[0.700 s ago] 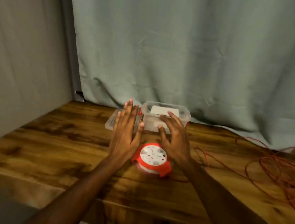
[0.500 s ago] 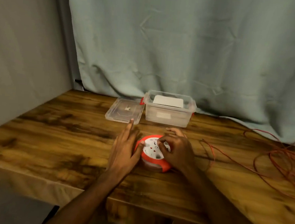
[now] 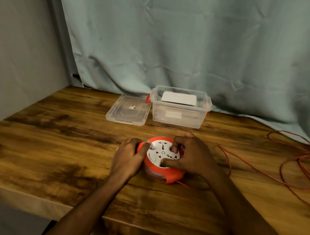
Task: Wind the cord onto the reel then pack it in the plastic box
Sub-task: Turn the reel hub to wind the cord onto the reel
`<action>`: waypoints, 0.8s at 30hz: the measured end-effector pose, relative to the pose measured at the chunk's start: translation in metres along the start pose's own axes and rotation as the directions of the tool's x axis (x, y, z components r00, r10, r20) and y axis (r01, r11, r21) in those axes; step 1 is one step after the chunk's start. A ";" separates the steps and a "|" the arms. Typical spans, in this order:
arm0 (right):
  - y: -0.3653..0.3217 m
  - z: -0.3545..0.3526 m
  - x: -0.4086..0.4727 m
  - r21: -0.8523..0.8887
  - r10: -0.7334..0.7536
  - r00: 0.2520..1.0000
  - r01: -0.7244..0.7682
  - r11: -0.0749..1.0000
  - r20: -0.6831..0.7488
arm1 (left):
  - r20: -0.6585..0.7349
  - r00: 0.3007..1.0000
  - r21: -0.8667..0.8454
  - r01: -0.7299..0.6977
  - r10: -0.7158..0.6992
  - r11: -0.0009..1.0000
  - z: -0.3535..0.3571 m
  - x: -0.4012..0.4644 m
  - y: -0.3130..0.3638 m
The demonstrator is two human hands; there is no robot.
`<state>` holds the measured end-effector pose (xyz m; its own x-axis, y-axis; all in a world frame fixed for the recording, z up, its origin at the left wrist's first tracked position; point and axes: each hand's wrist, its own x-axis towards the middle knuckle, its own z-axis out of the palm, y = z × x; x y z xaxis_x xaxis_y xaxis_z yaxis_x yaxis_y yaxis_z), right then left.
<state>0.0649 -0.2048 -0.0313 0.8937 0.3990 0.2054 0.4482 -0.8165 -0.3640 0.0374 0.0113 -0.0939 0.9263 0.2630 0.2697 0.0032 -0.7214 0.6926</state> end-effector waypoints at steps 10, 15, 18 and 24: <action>-0.018 0.018 0.021 -0.083 0.057 0.974 -0.077 0.994 -0.220 | 0.134 0.982 -0.447 0.182 -0.136 0.876 0.006 0.046 0.022; -0.002 0.021 0.037 -0.062 -0.078 0.946 0.062 0.996 -0.316 | 0.240 0.971 -0.585 0.154 -0.011 0.797 0.015 0.068 0.032; 0.019 0.015 0.034 0.016 -0.190 0.933 0.204 0.979 -0.306 | 0.251 0.968 -0.642 0.169 -0.003 0.748 0.017 0.069 0.025; 0.046 0.007 0.035 0.176 -0.182 0.982 0.189 0.966 -0.056 | 0.247 0.969 -0.721 0.194 -0.015 0.665 0.019 0.081 0.024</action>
<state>0.1173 -0.2259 -0.0471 0.7943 0.5169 0.3192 0.6062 -0.6399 -0.4723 0.1194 0.0029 -0.0688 0.9906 0.1070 0.0854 -0.0894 0.0334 0.9954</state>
